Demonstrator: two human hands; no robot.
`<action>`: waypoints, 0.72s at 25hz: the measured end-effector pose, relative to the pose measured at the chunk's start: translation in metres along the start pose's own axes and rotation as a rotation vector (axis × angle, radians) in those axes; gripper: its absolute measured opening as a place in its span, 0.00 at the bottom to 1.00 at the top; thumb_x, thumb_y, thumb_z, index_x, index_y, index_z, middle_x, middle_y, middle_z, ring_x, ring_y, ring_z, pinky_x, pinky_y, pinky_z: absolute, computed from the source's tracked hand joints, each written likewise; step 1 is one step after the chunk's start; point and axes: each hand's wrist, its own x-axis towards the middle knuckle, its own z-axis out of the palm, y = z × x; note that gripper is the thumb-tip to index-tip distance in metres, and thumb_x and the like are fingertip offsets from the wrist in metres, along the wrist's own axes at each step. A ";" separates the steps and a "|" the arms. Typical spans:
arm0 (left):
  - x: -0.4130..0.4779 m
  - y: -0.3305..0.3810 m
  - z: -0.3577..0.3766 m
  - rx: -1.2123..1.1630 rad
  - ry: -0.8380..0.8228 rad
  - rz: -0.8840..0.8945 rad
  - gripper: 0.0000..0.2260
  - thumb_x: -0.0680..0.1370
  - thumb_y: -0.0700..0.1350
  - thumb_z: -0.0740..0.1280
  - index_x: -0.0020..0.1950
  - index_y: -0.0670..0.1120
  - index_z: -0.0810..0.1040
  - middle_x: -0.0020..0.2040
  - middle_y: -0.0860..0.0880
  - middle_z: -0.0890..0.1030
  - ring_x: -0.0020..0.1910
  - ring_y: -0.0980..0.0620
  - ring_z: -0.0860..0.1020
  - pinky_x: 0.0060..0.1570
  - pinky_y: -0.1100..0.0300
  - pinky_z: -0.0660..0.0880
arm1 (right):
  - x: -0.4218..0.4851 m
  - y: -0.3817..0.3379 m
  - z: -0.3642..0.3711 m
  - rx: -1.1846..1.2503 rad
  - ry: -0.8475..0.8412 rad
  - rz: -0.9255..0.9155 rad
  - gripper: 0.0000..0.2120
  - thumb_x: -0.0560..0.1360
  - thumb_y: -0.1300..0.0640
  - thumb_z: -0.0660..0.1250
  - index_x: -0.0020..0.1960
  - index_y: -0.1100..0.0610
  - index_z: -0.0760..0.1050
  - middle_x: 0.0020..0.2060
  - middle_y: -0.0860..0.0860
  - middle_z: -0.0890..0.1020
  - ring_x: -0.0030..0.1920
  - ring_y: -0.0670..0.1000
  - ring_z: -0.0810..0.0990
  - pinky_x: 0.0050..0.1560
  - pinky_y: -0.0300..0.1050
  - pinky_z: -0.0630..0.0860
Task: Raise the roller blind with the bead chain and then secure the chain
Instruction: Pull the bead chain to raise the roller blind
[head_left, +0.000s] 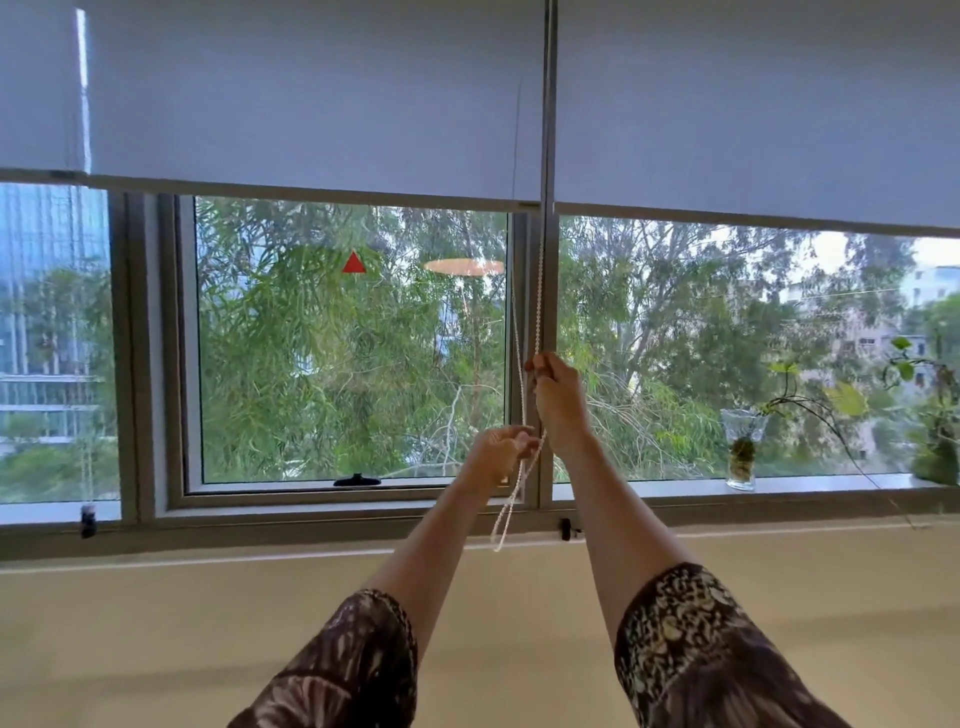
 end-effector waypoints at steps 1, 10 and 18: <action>0.005 0.006 -0.005 -0.028 0.019 0.003 0.12 0.82 0.40 0.58 0.60 0.38 0.78 0.52 0.43 0.82 0.42 0.56 0.80 0.40 0.62 0.75 | -0.003 0.004 -0.002 -0.019 -0.010 -0.001 0.11 0.81 0.61 0.56 0.45 0.53 0.75 0.34 0.47 0.76 0.31 0.44 0.70 0.32 0.36 0.68; 0.046 0.081 0.014 -0.160 0.177 0.105 0.09 0.80 0.41 0.63 0.56 0.42 0.80 0.51 0.43 0.84 0.51 0.44 0.81 0.42 0.58 0.76 | -0.049 0.057 0.003 -0.002 -0.080 0.095 0.17 0.79 0.64 0.57 0.35 0.51 0.74 0.27 0.47 0.72 0.26 0.44 0.65 0.26 0.38 0.59; 0.041 0.049 0.021 -0.169 0.336 0.097 0.08 0.77 0.33 0.64 0.47 0.40 0.82 0.32 0.49 0.81 0.21 0.61 0.78 0.19 0.72 0.69 | -0.069 0.078 -0.018 0.000 -0.274 0.264 0.13 0.81 0.62 0.55 0.44 0.58 0.76 0.30 0.58 0.78 0.26 0.50 0.73 0.27 0.40 0.68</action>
